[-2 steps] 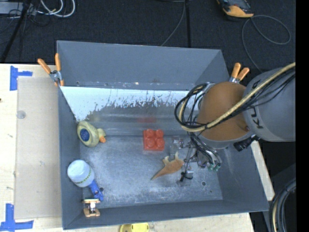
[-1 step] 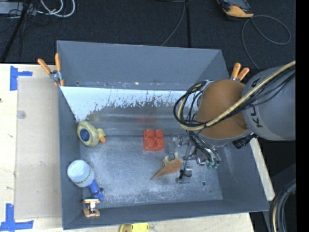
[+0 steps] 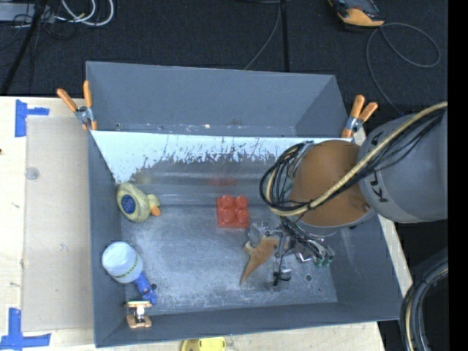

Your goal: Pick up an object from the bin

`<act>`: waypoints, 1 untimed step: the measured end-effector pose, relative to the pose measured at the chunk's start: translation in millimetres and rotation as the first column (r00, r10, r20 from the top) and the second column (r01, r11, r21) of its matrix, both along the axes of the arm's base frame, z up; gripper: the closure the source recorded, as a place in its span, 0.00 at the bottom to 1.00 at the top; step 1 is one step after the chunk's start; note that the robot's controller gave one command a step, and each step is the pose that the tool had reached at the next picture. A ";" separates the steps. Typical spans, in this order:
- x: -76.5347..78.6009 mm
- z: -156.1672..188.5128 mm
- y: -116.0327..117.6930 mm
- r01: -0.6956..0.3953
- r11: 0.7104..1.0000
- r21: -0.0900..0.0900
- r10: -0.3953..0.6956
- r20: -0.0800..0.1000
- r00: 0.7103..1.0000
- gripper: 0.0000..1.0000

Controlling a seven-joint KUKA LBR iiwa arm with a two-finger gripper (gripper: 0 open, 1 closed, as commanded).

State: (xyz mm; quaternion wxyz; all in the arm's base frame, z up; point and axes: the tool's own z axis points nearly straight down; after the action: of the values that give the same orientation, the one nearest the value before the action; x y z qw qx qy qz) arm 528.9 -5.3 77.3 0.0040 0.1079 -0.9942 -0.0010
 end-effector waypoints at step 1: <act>-12.1 -7.9 4.9 0.009 1.000 0.001 -0.009 0.004 1.000 1.00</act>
Offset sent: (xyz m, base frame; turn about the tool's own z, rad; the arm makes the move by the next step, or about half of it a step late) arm 0.0000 0.0000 0.0000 0.0000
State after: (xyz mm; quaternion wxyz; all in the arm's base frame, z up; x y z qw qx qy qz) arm 516.8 -0.4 69.3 0.0021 0.1036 -0.9946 -0.0012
